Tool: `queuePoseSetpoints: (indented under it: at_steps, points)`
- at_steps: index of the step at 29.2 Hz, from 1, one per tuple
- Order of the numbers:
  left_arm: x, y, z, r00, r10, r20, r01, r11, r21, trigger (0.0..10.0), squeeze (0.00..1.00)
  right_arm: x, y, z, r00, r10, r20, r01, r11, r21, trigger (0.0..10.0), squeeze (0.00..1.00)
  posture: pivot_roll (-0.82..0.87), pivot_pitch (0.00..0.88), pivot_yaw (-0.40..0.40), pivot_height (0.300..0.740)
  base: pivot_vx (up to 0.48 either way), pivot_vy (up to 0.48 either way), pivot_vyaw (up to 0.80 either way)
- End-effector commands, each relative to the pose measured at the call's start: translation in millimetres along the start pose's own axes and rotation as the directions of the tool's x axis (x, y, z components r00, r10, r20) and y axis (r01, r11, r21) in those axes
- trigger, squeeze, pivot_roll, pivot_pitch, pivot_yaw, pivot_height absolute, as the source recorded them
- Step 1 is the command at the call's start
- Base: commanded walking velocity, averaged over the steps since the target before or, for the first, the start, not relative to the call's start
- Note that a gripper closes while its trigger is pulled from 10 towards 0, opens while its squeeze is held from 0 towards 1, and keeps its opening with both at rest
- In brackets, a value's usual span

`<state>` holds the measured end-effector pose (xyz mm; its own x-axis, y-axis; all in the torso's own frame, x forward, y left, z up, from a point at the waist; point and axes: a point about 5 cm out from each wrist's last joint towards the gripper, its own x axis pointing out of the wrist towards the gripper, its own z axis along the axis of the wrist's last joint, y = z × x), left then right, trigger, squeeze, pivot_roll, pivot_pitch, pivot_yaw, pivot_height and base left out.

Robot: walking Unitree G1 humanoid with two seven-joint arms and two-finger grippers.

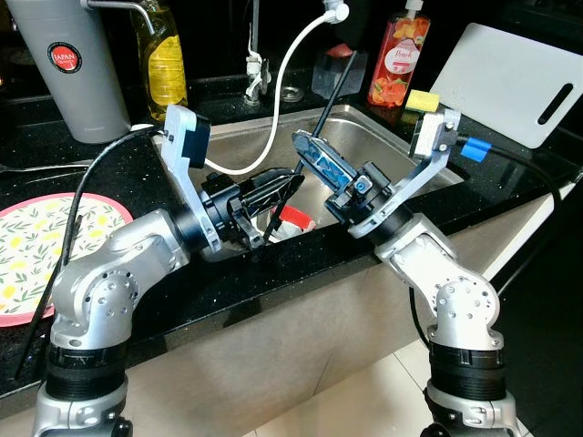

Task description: Kitchen organization

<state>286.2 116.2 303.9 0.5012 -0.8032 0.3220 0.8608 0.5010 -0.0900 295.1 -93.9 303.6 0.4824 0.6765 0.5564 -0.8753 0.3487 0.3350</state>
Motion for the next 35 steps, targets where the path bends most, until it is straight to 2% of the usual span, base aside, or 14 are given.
queuePoseSetpoints:
  at_steps: [1,2,9,11,13,16,18,20,21,23,26,27,30,35]
  points:
    - [-2.9,1.6,8.1,1.0,0.006,0.021,-0.007,1.0,0.017,10.0,0.0,-2.6,-4.2,-0.3,1.0,-0.025,-0.018,0.024,0.999,-0.044,10.0,0.0,-0.12,0.11,-0.035,0.74,0.0,0.0,0.0]
    - [-2.9,1.6,8.1,1.0,0.006,0.021,-0.007,1.0,0.017,10.0,0.0,-2.6,-4.2,-0.3,1.0,-0.025,-0.018,0.024,0.999,-0.044,10.0,0.0,-0.12,0.11,-0.035,0.74,0.0,0.0,0.0]
    - [-12.6,-6.7,14.4,0.995,-0.092,-0.03,0.093,0.995,0.03,10.0,0.0,-4.3,-18.2,-1.1,0.99,-0.127,-0.068,0.111,0.972,-0.206,10.0,0.0,-0.11,0.115,-0.032,0.74,0.0,0.0,0.0]
    - [-17.0,-7.6,13.5,0.992,-0.1,-0.072,0.104,0.994,0.045,10.0,0.0,-3.3,-31.5,2.0,0.973,-0.227,-0.042,0.208,0.941,-0.267,10.0,0.0,-0.11,0.117,-0.029,0.74,0.0,0.0,0.0]
    - [-17.0,-7.6,13.5,0.992,-0.1,-0.072,0.104,0.994,0.045,10.0,0.0,-3.3,-31.5,2.0,0.973,-0.227,-0.042,0.208,0.941,-0.267,10.0,0.0,-0.11,0.117,-0.029,0.74,0.0,0.0,0.0]
    - [-19.3,-4.7,10.1,0.991,-0.074,-0.108,0.081,0.995,0.062,10.0,0.0,-0.9,-45.2,6.0,0.947,-0.321,0.007,0.31,0.91,-0.274,10.0,0.0,-0.11,0.119,-0.028,0.74,0.0,0.0,0.0]
    - [-19.3,-4.7,10.1,0.991,-0.074,-0.108,0.081,0.995,0.062,10.0,0.0,-0.9,-45.2,6.0,0.947,-0.321,0.007,0.31,0.91,-0.274,10.0,0.0,-0.11,0.119,-0.028,0.74,0.0,0.0,0.0]
    - [-16.7,2.7,-3.4,0.972,0.009,-0.233,0.011,0.996,0.085,10.0,0.0,5.6,-56.7,7.9,0.927,-0.372,0.047,0.371,0.888,-0.273,10.0,0.0,-0.11,0.119,-0.03,0.74,0.0,0.0,0.0]
    - [-16.7,2.7,-3.4,0.972,0.009,-0.233,0.011,0.996,0.085,10.0,0.0,5.6,-56.7,7.9,0.927,-0.372,0.047,0.371,0.888,-0.273,10.0,0.0,-0.11,0.119,-0.03,0.74,0.0,0.0,0.0]
    - [-12.8,12.5,-12.7,0.941,0.1,-0.324,-0.072,0.993,0.098,10.0,0.0,13.2,-60.3,6.8,0.928,-0.367,0.062,0.37,0.887,-0.275,10.0,0.0,-0.11,0.119,-0.03,0.74,0.0,0.0,0.0]
    - [-10.0,19.6,-14.3,0.926,0.155,-0.345,-0.123,0.986,0.113,10.0,0.0,21.6,-59.7,3.7,0.939,-0.336,0.066,0.341,0.901,-0.269,10.0,0.0,-0.1,0.117,-0.03,0.74,0.0,0.0,0.0]
    - [-9.0,27.3,-17.0,0.904,0.214,-0.369,-0.178,0.976,0.129,10.0,0.0,28.9,-59.3,-0.4,0.947,-0.315,0.068,0.322,0.912,-0.256,10.0,0.0,-0.1,0.117,-0.03,0.74,0.0,0.0,0.0]
    - [-9.4,33.7,-18.9,0.884,0.27,-0.382,-0.23,0.962,0.147,10.0,0.0,34.2,-61.5,-6.3,0.947,-0.315,0.068,0.322,0.915,-0.242,10.0,0.0,-0.1,0.119,-0.032,0.74,0.0,0.0,0.0]
    - [-10.7,35.9,-18.9,0.879,0.293,-0.377,-0.255,0.956,0.147,10.0,0.0,37.2,-66.0,-17.6,0.94,-0.337,0.057,0.341,0.908,-0.245,10.0,0.0,-0.1,0.12,-0.033,0.74,0.0,0.0,0.0]
